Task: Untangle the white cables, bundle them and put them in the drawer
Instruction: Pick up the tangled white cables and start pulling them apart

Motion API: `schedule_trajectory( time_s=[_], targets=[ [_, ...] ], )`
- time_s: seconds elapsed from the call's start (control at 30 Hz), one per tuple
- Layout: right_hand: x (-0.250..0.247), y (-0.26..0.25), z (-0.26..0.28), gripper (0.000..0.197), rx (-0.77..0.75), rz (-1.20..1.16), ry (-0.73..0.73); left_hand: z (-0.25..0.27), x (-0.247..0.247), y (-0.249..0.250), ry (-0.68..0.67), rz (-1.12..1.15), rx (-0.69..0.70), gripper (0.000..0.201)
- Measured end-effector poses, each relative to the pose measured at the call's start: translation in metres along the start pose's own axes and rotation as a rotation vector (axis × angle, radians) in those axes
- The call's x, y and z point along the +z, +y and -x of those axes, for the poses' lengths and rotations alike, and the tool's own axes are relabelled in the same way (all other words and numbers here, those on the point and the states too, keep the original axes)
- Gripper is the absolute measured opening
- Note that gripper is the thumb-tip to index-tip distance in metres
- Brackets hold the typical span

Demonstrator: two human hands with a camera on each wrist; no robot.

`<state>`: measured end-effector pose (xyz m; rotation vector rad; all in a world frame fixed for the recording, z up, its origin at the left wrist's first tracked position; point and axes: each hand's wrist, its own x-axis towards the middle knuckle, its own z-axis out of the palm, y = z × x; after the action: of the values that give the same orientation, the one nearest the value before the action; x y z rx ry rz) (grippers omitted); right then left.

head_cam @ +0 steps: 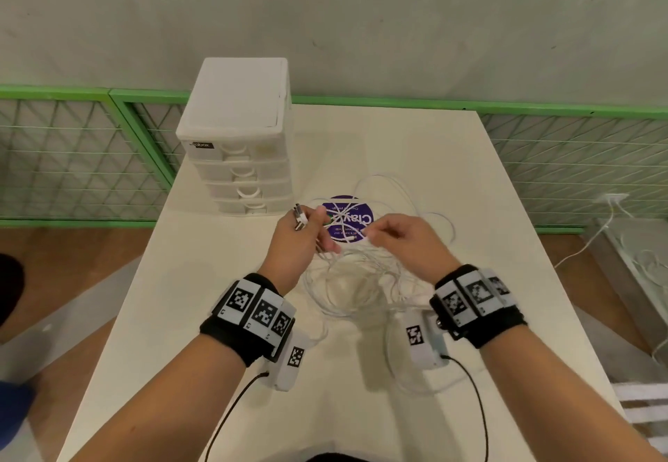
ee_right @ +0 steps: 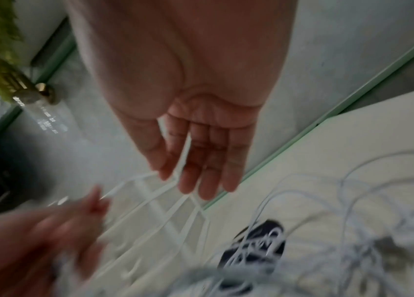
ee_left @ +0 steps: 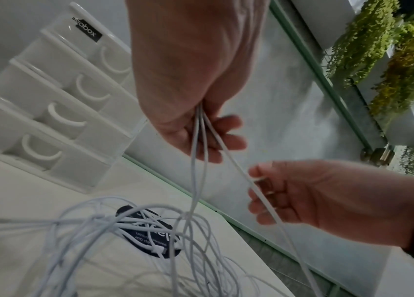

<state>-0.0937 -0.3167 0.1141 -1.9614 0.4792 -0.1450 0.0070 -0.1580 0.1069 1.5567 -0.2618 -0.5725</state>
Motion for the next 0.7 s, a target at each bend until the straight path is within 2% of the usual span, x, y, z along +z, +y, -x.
schedule_trajectory(
  time_s=[0.07,0.2,0.3,0.4,0.5,0.63,0.7],
  targets=[
    [-0.029,0.006,-0.012,0.007,0.093,0.082,0.051,0.0,-0.002,-0.002,-0.019,-0.006,-0.012,0.024],
    [-0.068,0.027,-0.04,0.008,0.329,0.145,0.043,0.005,0.002,-0.007,-0.074,-0.05,-0.075,0.028],
    [-0.08,0.044,-0.044,0.013,0.475,0.333,-0.037,0.006,0.009,-0.013,-0.129,-0.115,-0.143,0.03],
    [-0.072,0.067,-0.036,0.018,0.602,0.518,-0.184,0.007,0.016,-0.02,-0.165,-0.218,-0.193,0.031],
    [-0.058,0.087,-0.022,0.021,0.637,0.547,-0.26,0.008,0.018,-0.03,-0.221,-0.396,-0.176,0.032],
    [-0.052,0.102,-0.007,0.029,0.641,0.416,-0.203,0.015,0.019,-0.046,-0.328,-0.663,-0.133,0.032],
    [-0.053,0.105,-0.002,0.032,0.662,0.33,-0.207,0.019,0.02,-0.05,-0.349,-0.725,-0.12,0.034]
  ],
)
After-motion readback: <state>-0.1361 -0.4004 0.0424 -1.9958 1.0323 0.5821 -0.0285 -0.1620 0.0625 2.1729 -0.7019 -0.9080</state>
